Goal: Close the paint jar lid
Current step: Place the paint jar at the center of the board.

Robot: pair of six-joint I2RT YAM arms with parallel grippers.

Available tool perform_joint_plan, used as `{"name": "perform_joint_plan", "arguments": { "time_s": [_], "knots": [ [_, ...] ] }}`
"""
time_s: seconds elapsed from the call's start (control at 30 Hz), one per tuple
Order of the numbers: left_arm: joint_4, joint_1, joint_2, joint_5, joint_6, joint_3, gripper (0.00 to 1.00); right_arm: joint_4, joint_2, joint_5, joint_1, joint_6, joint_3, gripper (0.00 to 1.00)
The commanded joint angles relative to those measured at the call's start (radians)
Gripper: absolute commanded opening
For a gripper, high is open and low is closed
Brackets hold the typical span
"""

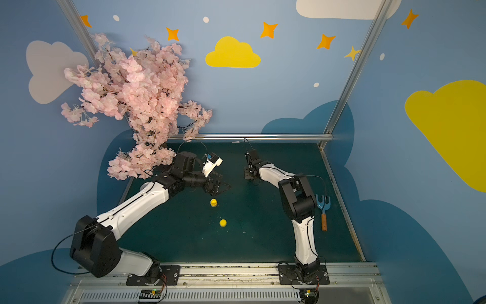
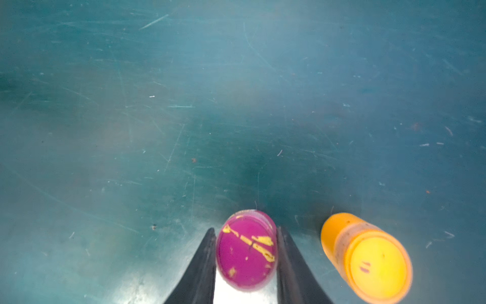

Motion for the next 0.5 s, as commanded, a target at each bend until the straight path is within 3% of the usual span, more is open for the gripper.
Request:
{"name": "perform_joint_plan", "arguments": {
  "time_s": [0.0,0.17,0.47],
  "knots": [
    [0.004,0.004,-0.026,0.041,-0.003,-0.006,1.00,-0.071,0.039,0.032,0.005,0.042,0.059,0.00],
    [0.017,0.003,-0.040,-0.033,0.001,-0.023,1.00,-0.125,0.082,0.027,0.010,0.069,0.122,0.00],
    [0.023,0.004,-0.039,-0.033,-0.003,-0.026,1.00,-0.084,0.078,0.050,0.030,0.127,0.064,0.07]
  ]
}}
